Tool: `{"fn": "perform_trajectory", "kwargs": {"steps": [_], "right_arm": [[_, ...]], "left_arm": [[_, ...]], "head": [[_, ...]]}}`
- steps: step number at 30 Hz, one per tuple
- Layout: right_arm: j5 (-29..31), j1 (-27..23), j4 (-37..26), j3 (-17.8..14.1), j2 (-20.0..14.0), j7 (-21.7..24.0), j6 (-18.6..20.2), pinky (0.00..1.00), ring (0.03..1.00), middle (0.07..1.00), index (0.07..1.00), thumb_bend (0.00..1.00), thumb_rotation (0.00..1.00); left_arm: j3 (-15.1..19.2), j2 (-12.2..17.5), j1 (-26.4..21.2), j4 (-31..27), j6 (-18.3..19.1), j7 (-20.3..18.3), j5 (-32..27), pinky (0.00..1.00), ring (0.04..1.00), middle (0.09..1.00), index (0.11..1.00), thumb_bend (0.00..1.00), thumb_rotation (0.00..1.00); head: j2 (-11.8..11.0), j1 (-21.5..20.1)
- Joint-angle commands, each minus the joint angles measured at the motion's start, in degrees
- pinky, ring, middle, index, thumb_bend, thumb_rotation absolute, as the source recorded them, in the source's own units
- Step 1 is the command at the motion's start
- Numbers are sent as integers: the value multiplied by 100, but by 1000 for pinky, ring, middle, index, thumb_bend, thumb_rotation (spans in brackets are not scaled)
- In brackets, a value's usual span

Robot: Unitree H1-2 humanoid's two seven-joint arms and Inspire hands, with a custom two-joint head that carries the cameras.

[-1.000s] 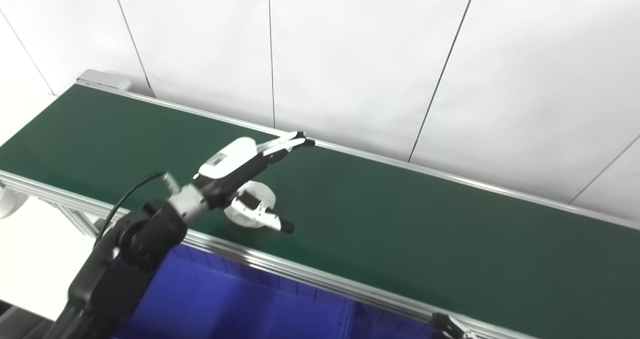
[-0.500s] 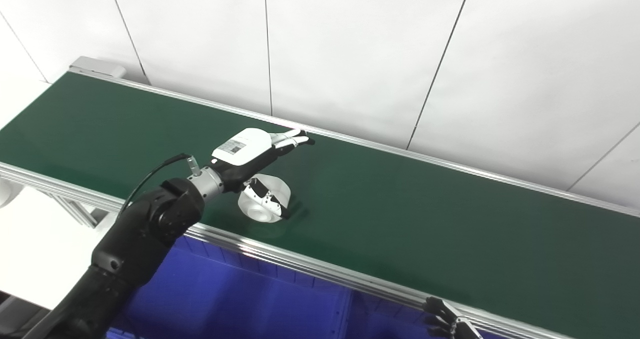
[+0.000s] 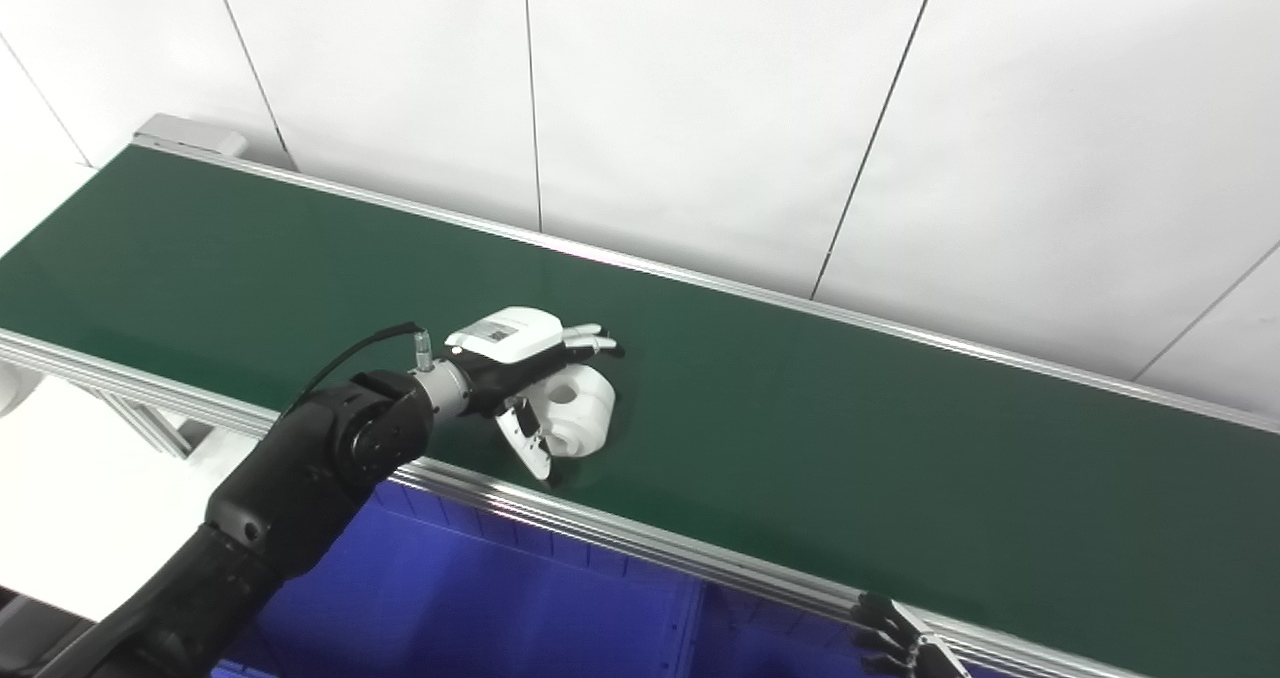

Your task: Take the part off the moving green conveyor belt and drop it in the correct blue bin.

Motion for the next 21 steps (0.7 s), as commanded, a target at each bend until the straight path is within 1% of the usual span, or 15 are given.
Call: {"fn": "perform_trajectory", "kwargs": {"steps": [1, 2, 3, 4, 5, 6, 7, 8, 9, 10, 12, 15, 18, 20, 21], "right_arm": [[73, -17, -161, 24, -70, -59, -350, 706, 775, 826, 854, 651, 310], [70, -24, -153, 36, -79, -76, -351, 707, 774, 824, 853, 662, 295], [38, -23, -160, 38, -86, -94, -351, 707, 774, 824, 852, 664, 293], [-7, -19, -175, 39, -99, -102, -352, 703, 772, 823, 852, 670, 297], [-45, -21, -174, 54, -93, -166, -353, 703, 773, 825, 854, 661, 312], [-64, -14, -175, 57, -82, -189, -352, 694, 765, 817, 848, 644, 339], [-58, -9, -180, 59, -77, -189, -353, 699, 766, 817, 850, 633, 391], [-51, -5, -187, 63, -76, -188, -353, 703, 768, 818, 851, 628, 376], [-45, -2, -195, 66, -80, -183, -354, 703, 768, 818, 850, 623, 353], [-74, -10, -190, 78, -92, -210, -352, 703, 768, 818, 850, 619, 339], [-82, -12, -187, 87, -97, -233, -351, 700, 767, 819, 851, 633, 375], [-92, 0, -216, 84, -76, -246, -354, 692, 762, 815, 847, 648, 382], [-19, 24, -228, 73, -59, -192, -352, 703, 771, 819, 847, 642, 398], [-4, 26, -235, 92, -70, -182, -353, 707, 774, 821, 849, 631, 378], [-16, 24, -251, 100, -81, -175, -353, 705, 775, 824, 853, 616, 425]], "left_arm": [[-38, 147, -187, -56, 71, -164, -143, 683, 826, 863, 828, 881, 32], [-50, 147, -193, -42, 57, -188, -222, 635, 771, 817, 797, 852, 10], [-53, 145, -213, -29, 99, -269, -318, 630, 765, 812, 794, 850, 8], [-61, 147, -235, -12, 136, -328, -368, 571, 672, 741, 752, 785, 4], [-65, 137, -251, 4, 185, -338, -370, 524, 603, 678, 709, 724, 24], [-50, 113, -247, 26, 188, -263, -373, 480, 546, 573, 618, 623, 12], [-18, 84, -226, 55, 149, -134, -393, 436, 494, 507, 554, 562, 5], [24, 54, -195, 76, 97, 1, -433, 416, 473, 489, 527, 542, 2], [47, 39, -176, 90, 61, 89, -467, 403, 447, 492, 518, 523, 1], [102, 5, -133, 81, 3, 255, -510, 395, 431, 493, 512, 511, 0], [167, -39, -70, 43, -78, 528, -529, 377, 418, 485, 516, 504, 0], [216, -64, -16, 25, -227, 831, -616, 393, 422, 482, 522, 501, 0], [298, -123, 51, 99, -581, 1220, -753, 403, 425, 480, 523, 501, 0], [362, -160, 125, 38, -735, 1391, -836, 415, 430, 483, 521, 501, 0], [400, -173, 177, -40, -817, 1454, -891, 422, 433, 482, 521, 501, 0]], "head": [[11, -3], [11, -3], [25, -5], [29, -4], [29, -5], [36, -12], [39, -15], [52, -21], [52, -21], [64, -25], [71, -27], [75, -33], [98, -61], [133, -83], [156, -100]]}}
